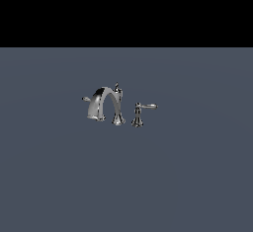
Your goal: Turn on the faucet by rotating a designated handle.
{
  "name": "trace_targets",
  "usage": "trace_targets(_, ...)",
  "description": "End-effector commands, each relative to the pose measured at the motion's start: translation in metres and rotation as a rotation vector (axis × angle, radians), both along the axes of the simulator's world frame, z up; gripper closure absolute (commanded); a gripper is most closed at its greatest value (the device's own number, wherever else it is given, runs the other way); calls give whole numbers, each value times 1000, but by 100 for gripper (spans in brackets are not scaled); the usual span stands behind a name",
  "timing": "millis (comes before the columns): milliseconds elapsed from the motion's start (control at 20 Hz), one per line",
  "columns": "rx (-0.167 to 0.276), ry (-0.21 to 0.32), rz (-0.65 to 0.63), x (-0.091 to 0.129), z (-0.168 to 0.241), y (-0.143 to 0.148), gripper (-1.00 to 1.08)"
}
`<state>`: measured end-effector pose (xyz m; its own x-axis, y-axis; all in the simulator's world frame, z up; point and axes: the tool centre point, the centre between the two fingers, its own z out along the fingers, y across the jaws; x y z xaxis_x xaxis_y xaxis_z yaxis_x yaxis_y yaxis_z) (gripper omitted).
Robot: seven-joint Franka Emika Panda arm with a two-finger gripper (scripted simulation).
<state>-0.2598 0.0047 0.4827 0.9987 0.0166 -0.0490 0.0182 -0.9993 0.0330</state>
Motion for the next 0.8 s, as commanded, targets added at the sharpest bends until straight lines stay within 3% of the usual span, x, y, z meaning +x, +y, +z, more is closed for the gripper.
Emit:
trace_targets(0,0,0,0,0,0,0,108)
trace_targets(750,-1,-5,-139,23,-31,15,108)
